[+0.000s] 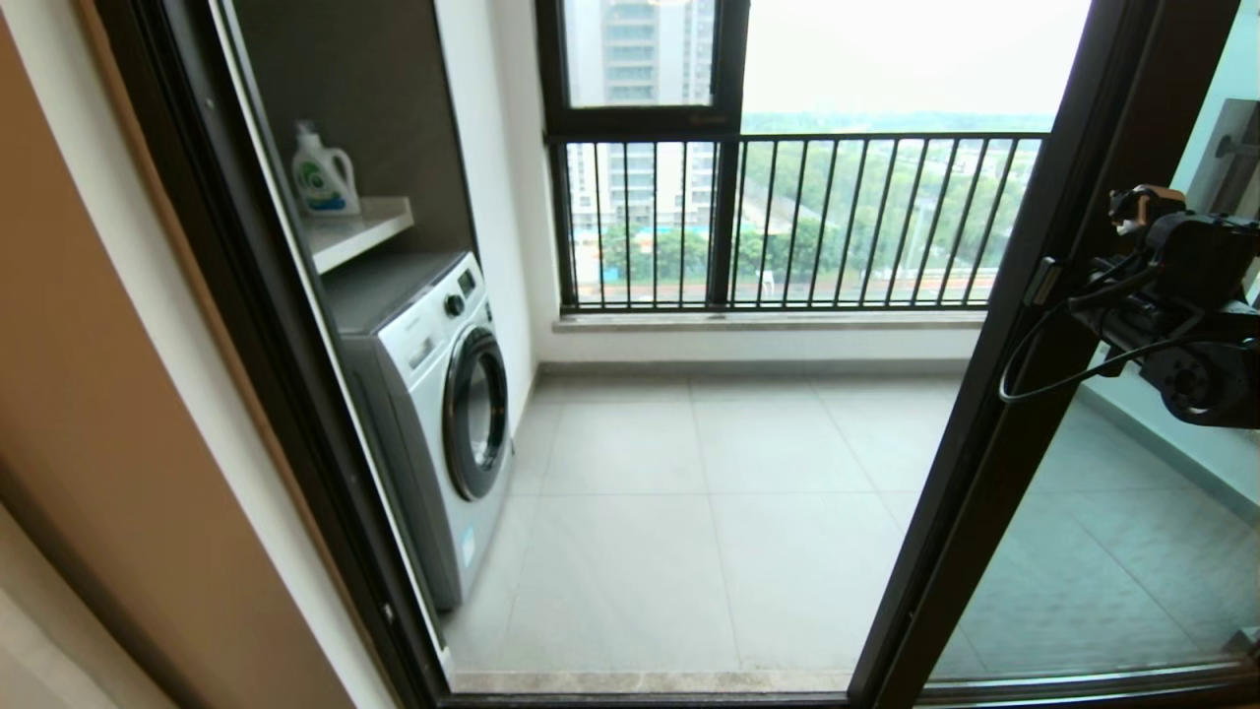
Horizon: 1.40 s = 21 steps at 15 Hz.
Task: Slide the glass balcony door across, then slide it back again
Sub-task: Open the slid door
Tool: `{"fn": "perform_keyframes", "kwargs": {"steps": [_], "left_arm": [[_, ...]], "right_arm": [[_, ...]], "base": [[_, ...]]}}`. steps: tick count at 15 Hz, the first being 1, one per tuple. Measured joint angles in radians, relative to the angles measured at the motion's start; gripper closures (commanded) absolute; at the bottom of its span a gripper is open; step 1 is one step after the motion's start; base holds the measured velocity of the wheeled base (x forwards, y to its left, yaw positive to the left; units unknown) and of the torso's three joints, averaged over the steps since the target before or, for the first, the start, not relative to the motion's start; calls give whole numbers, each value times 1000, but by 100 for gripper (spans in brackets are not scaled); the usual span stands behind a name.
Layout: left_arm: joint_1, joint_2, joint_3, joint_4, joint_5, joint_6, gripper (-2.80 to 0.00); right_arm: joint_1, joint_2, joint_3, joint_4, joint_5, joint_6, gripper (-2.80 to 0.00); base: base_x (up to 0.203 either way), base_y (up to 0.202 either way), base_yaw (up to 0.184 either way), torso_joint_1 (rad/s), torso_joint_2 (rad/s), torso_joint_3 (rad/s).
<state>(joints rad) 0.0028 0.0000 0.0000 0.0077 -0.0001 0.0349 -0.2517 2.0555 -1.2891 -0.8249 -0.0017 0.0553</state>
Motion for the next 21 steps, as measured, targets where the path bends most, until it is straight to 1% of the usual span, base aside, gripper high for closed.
{"fn": "perform_keyframes", "kwargs": {"steps": [10, 15, 18, 21], "left_arm": [[0, 0, 0, 0, 0, 0, 0], [0, 0, 0, 0, 0, 0, 0], [0, 0, 0, 0, 0, 0, 0], [0, 0, 0, 0, 0, 0, 0]], "right_arm": [[87, -74, 88, 1, -2, 4, 0], [106, -125, 135, 0, -2, 4, 0], [125, -186, 198, -1, 10, 3, 0], [161, -279, 287, -2, 21, 0, 0]], "base": [[0, 0, 0, 0, 0, 0], [0, 0, 0, 0, 0, 0], [0, 0, 0, 0, 0, 0], [0, 0, 0, 0, 0, 0]]}}
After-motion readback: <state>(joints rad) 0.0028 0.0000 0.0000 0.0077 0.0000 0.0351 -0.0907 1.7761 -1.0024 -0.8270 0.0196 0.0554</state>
